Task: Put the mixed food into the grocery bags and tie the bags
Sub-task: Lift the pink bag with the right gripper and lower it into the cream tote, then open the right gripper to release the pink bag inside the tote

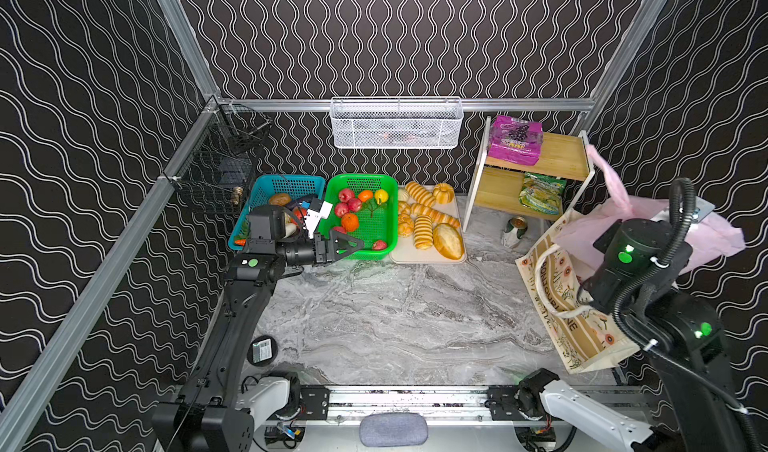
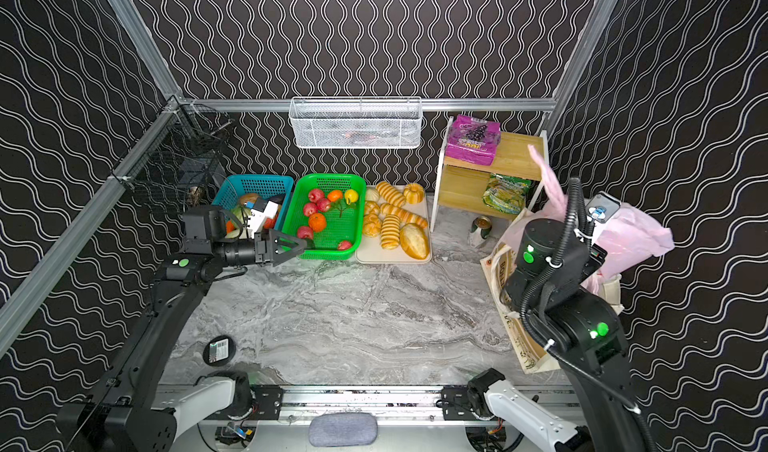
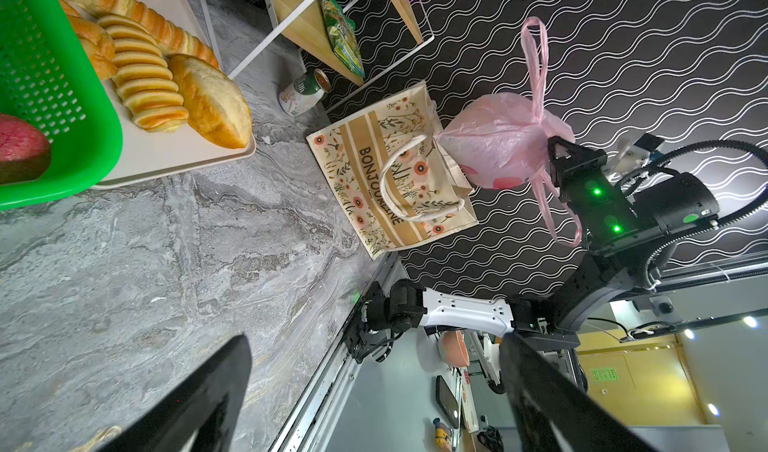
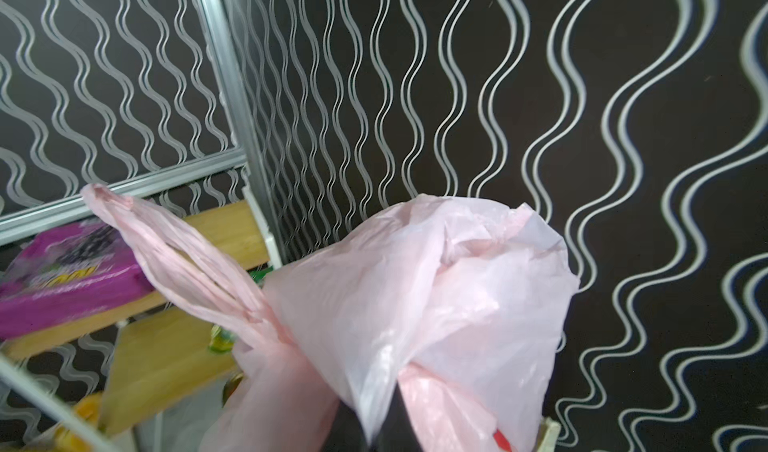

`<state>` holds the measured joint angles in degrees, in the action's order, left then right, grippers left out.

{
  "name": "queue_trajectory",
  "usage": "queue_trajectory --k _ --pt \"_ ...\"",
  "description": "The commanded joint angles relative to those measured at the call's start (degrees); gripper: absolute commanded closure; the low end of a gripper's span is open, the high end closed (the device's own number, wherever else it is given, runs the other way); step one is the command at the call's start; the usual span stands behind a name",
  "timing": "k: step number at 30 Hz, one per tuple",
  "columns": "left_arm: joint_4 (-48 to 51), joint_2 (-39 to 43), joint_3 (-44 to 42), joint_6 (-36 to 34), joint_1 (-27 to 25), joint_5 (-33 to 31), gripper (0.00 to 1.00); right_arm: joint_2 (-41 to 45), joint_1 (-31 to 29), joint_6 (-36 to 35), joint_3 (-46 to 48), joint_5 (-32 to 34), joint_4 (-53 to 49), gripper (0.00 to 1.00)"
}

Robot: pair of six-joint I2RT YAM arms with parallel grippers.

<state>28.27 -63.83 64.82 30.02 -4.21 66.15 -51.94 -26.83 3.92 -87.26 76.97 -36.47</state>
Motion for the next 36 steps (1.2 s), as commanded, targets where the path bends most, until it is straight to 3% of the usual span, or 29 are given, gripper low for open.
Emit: queue_trajectory --k 1,3,5,8,13,18,23,30,32,36 --pt "-1.3 0.1 0.0 -0.3 -0.5 -0.4 0.05 -0.6 1.5 -23.4 4.0 3.6 30.8 1.00" --pt "-0.2 0.3 0.1 -1.2 -0.8 -0.5 0.05 -1.3 7.1 -33.1 7.8 4.2 44.2 1.00" --pt "0.5 0.4 0.1 -2.0 -0.9 -0.5 0.05 -2.5 11.4 -32.1 9.2 2.8 47.0 1.00" --pt "2.6 0.3 0.4 -4.0 -0.9 -0.2 0.05 -6.5 13.7 -11.2 6.0 3.6 23.1 1.00" --pt "6.5 -0.3 1.5 -7.1 -1.0 -0.9 0.05 -9.4 14.4 23.4 4.6 -3.9 -12.5 1.00" --pt "4.6 -1.0 1.1 -5.8 -1.0 -0.5 0.05 -12.0 15.2 37.9 13.5 -12.6 -22.4 1.00" --pt "5.9 -1.4 2.1 -6.7 -1.0 -0.7 0.05 -9.1 19.5 41.3 22.0 -23.7 -15.7 1.00" --pt "5.8 -1.1 1.8 -6.2 -1.1 -1.0 0.05 -5.6 35.1 43.6 32.9 -43.0 -2.9 0.97" --pt "5.6 -1.0 1.6 -5.9 -1.1 -0.9 0.06 -6.5 38.1 44.0 31.6 -46.7 -4.0 0.85" --pt "7.1 -1.1 2.3 -7.2 -1.1 -1.6 0.05 -2.5 38.2 40.9 26.6 -46.4 -3.3 0.56"
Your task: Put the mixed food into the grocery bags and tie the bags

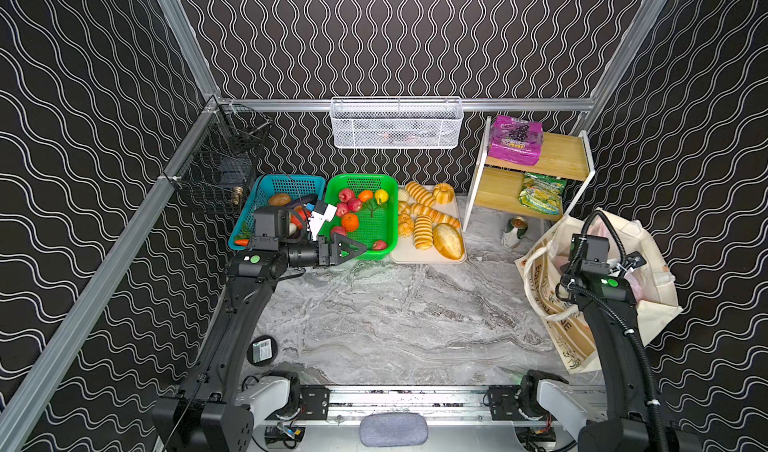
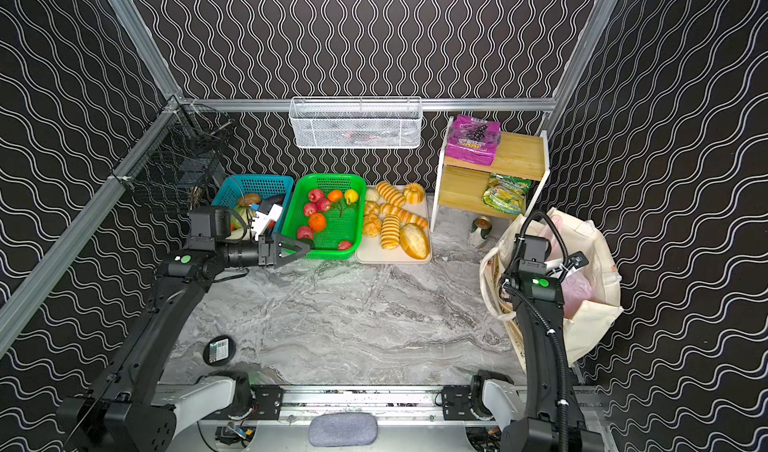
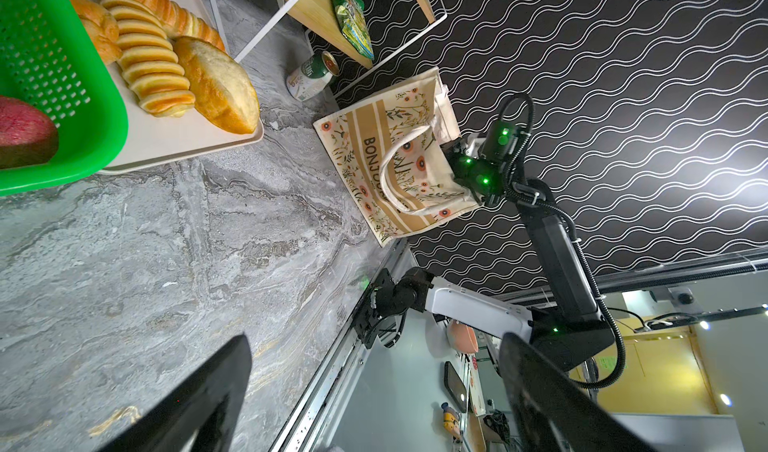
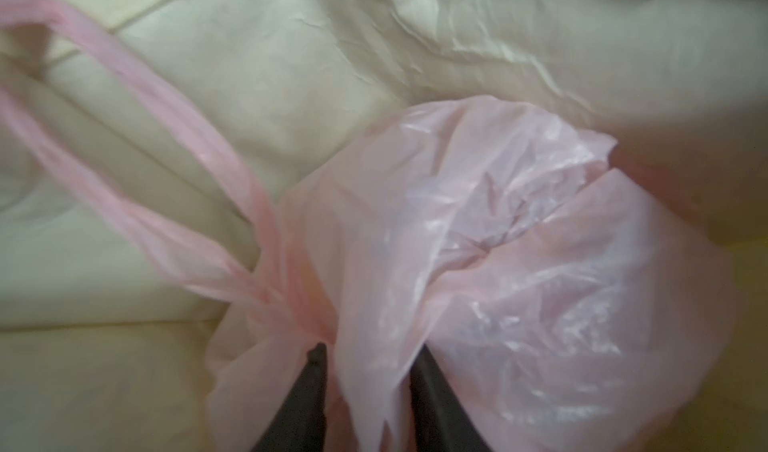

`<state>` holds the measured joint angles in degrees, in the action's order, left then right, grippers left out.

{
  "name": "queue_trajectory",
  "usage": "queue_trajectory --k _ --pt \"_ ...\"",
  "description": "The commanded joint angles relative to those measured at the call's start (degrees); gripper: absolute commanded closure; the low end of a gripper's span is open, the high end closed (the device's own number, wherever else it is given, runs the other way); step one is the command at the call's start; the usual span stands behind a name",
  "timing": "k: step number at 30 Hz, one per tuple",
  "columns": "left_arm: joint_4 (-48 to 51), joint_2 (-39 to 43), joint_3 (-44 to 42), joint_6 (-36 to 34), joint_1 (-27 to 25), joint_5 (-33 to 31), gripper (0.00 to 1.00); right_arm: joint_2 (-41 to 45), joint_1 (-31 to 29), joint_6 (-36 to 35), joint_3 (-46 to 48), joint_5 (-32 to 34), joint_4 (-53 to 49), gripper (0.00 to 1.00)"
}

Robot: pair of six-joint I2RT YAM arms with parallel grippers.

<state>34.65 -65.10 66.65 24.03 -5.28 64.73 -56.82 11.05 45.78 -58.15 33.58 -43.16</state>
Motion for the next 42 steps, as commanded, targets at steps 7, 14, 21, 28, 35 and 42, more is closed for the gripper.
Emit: queue_trajectory --k 7,14,21,28,35,42 --pt "0.3 -0.2 0.6 -1.6 -0.1 -3.3 0.02 5.0 0.4 -11.8 -14.3 0.1 2.6 0.01" --pt "2.7 0.6 2.1 -3.5 -0.1 -13.3 0.01 7.3 0.3 -27.7 -18.4 -31.6 17.0 0.01" --pt "-3.3 2.3 -5.3 -1.6 0.0 -43.4 0.01 -1.9 -26.2 -37.9 -5.5 -36.4 30.2 0.00" --pt "-18.2 2.6 -18.1 -2.3 0.0 -68.1 0.01 -11.8 -28.5 -48.1 14.0 -8.0 54.3 0.01" --pt "-31.5 0.6 -27.9 -10.4 0.0 -80.5 0.01 -19.8 -23.4 -56.5 31.6 -13.5 87.3 0.00" --pt "-57.7 -5.0 -40.7 -24.5 0.0 -84.1 0.01 -21.7 -11.5 -54.1 35.0 -30.5 95.5 0.00"
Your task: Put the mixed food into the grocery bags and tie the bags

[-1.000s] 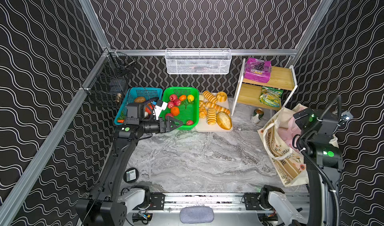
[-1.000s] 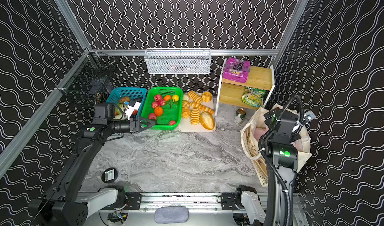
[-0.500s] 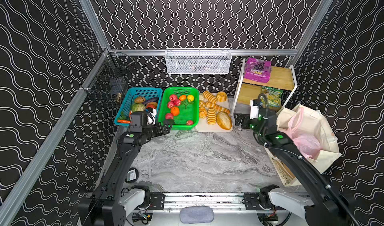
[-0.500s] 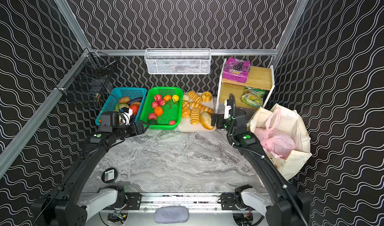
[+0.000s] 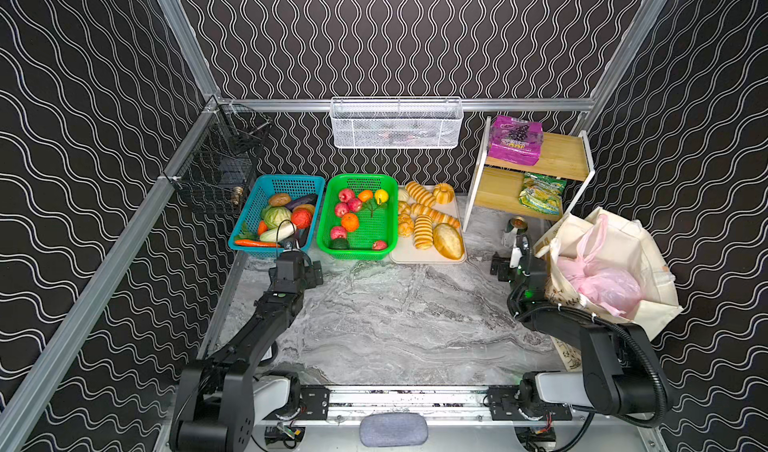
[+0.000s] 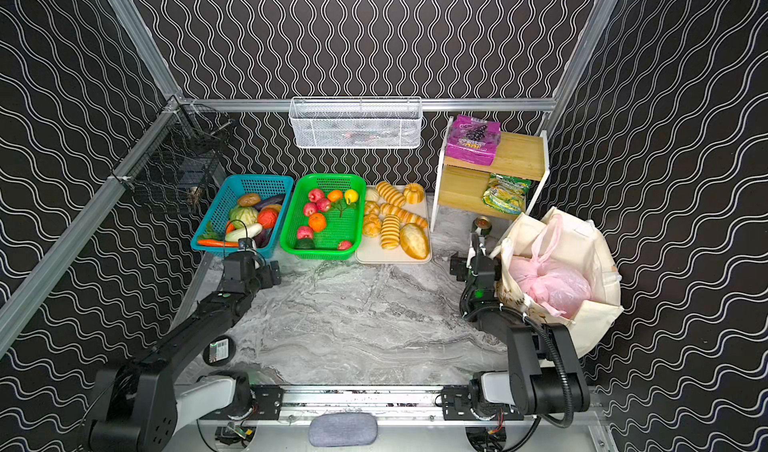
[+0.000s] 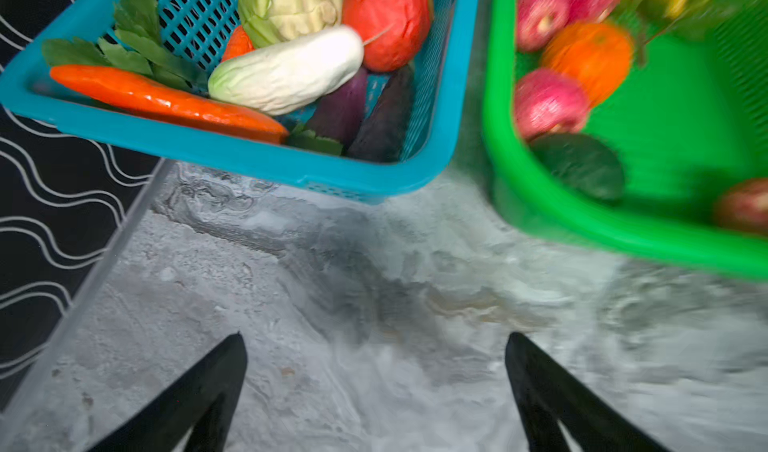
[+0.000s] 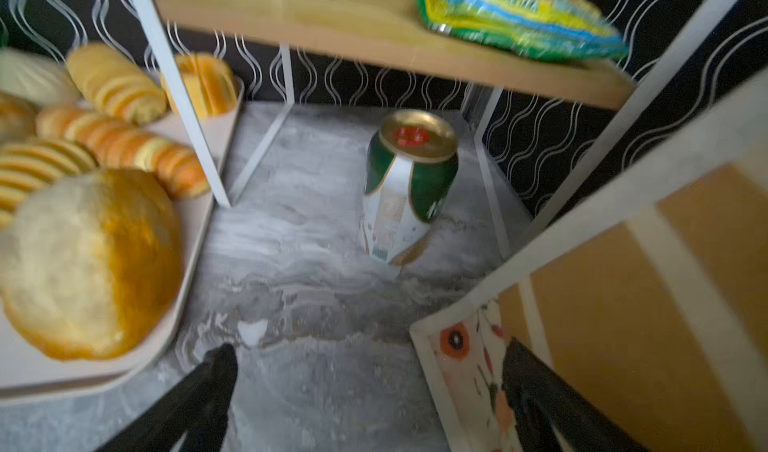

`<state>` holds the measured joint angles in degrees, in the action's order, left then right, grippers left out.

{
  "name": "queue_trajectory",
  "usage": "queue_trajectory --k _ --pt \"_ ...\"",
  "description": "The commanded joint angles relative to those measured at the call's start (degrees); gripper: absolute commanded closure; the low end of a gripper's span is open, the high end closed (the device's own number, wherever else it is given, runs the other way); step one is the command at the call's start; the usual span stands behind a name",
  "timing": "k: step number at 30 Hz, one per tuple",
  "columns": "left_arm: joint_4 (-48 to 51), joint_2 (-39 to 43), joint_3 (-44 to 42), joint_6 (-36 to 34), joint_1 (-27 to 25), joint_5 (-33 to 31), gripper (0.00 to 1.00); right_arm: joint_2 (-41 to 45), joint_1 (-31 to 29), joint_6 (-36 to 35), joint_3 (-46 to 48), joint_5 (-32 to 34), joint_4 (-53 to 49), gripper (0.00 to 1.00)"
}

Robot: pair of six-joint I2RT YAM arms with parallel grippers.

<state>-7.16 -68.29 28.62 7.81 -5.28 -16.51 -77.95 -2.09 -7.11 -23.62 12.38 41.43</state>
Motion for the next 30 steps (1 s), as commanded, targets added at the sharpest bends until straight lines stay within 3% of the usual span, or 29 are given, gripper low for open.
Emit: queue_trajectory --k 1,4,6,10,11,12,13,15,17,18,19,20,22,25,30 --pt "-20.1 -3.2 -4.2 -9.6 0.0 -2.7 0.01 -0.9 1.9 -0.4 1.4 -9.6 14.1 0.00" --pt "-34.0 -7.8 -8.7 -11.5 0.1 -0.2 0.01 -1.9 4.1 3.5 4.1 -16.3 22.9 0.00" --pt "-43.2 -12.6 -10.5 -11.2 0.6 2.5 0.01 -1.7 4.3 3.2 4.3 -17.2 22.6 0.00" --pt "-50.5 -19.7 -9.9 -10.9 1.2 9.4 0.01 5.3 4.3 4.8 2.7 -14.5 1.0 0.01" --pt "-53.0 -22.1 -10.5 -10.9 1.2 9.9 0.01 5.5 4.3 3.7 4.1 -14.8 0.9 0.00" --pt "-56.2 -24.7 -11.2 -11.0 1.2 9.9 0.01 4.8 4.3 3.6 6.8 -15.0 4.8 0.00" --pt "-64.0 -28.0 -12.5 -11.7 1.2 9.2 0.01 2.9 4.4 3.8 10.2 -15.0 15.1 0.00" --pt "-59.2 -25.4 -12.8 -10.6 1.1 7.9 0.01 1.3 4.7 5.3 12.6 -15.3 22.4 0.01" --pt "-57.6 -27.1 -10.0 -8.8 1.2 1.2 0.01 -3.7 6.1 5.0 10.9 -18.4 22.9 0.00" --pt "-53.7 -26.9 -8.7 -9.2 0.6 1.1 0.01 -7.2 6.1 4.6 11.3 -19.8 27.1 0.00" --pt "-52.6 -26.4 -8.3 -9.0 0.3 0.8 0.01 -12.1 6.1 5.1 12.6 -21.0 37.7 0.01" --pt "-54.9 -27.1 -8.7 -9.7 0.3 0.7 0.01 -11.3 6.4 5.3 12.9 -20.6 35.7 0.00" --pt "-53.5 -26.6 -8.7 -9.3 0.2 0.7 0.01 -6.9 6.4 5.7 9.5 -17.3 22.5 0.00" --pt "-53.8 -26.6 -8.7 -9.4 0.1 0.7 0.01 -10.3 6.8 7.4 10.2 -14.7 30.0 0.00" --pt "-54.9 -27.0 -8.7 -9.9 -0.1 0.4 0.01 -9.9 6.6 7.6 8.4 -12.2 25.4 0.00"
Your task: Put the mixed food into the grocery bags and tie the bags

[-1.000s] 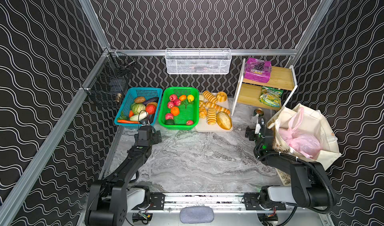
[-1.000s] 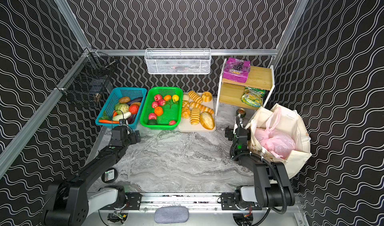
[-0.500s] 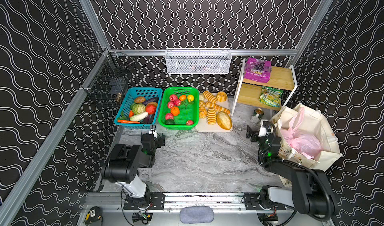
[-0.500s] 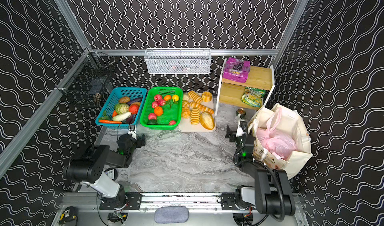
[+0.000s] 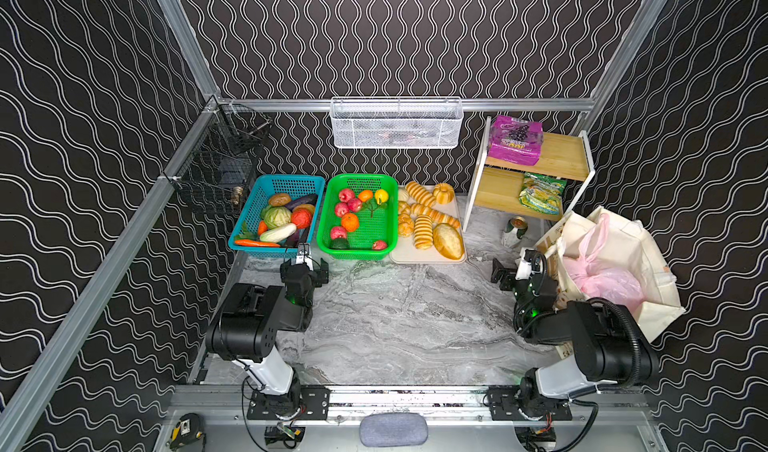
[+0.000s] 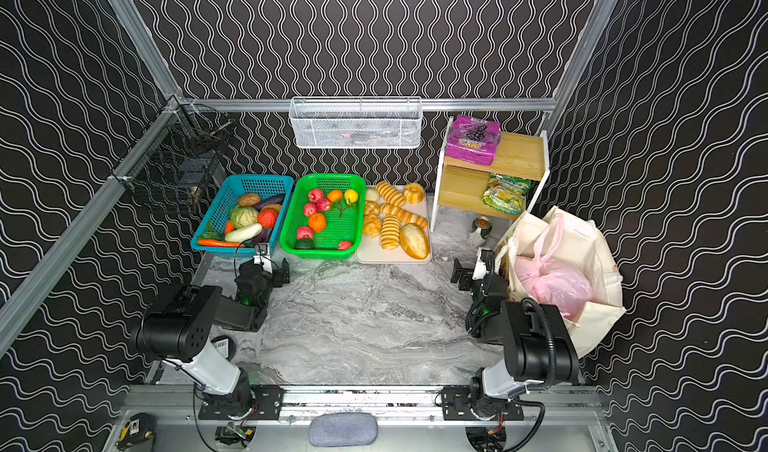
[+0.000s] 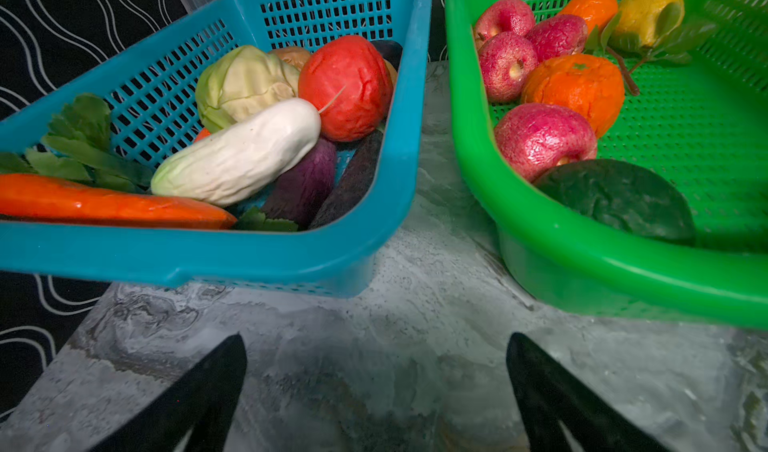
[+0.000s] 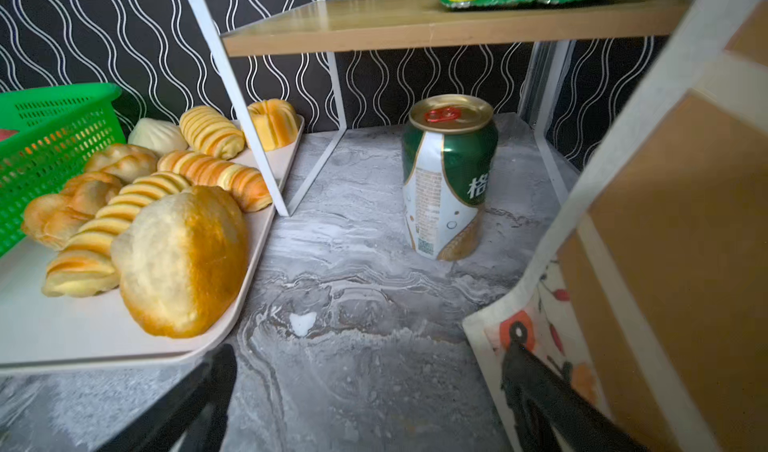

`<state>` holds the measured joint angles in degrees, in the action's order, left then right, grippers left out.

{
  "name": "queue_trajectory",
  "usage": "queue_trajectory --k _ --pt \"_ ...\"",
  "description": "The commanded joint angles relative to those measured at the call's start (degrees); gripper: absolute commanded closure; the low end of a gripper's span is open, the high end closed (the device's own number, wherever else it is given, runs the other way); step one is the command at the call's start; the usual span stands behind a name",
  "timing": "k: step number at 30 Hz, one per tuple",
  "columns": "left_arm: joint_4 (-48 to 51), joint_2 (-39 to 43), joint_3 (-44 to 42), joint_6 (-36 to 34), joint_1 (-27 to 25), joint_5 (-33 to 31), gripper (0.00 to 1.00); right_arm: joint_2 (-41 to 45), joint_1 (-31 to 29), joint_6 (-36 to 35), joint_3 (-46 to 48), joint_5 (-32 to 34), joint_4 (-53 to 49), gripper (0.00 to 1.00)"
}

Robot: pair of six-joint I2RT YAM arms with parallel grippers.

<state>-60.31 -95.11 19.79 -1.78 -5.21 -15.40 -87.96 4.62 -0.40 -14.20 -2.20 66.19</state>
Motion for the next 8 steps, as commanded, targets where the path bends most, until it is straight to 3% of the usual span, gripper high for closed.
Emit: queue_trajectory --k 1,4,8 --pt "-1.0 0.0 0.1 0.1 -0.1 -0.7 0.01 0.6 -0.2 0.7 -0.5 1.3 0.6 0.00" --pt "-1.2 0.0 0.2 0.0 -0.1 -0.7 0.01 -0.7 -0.1 0.3 -1.0 -1.8 1.9 0.00" --pt "-1.0 0.1 0.2 0.0 -0.1 -0.7 0.01 -0.4 -0.1 0.0 -0.9 -1.2 1.5 0.00"
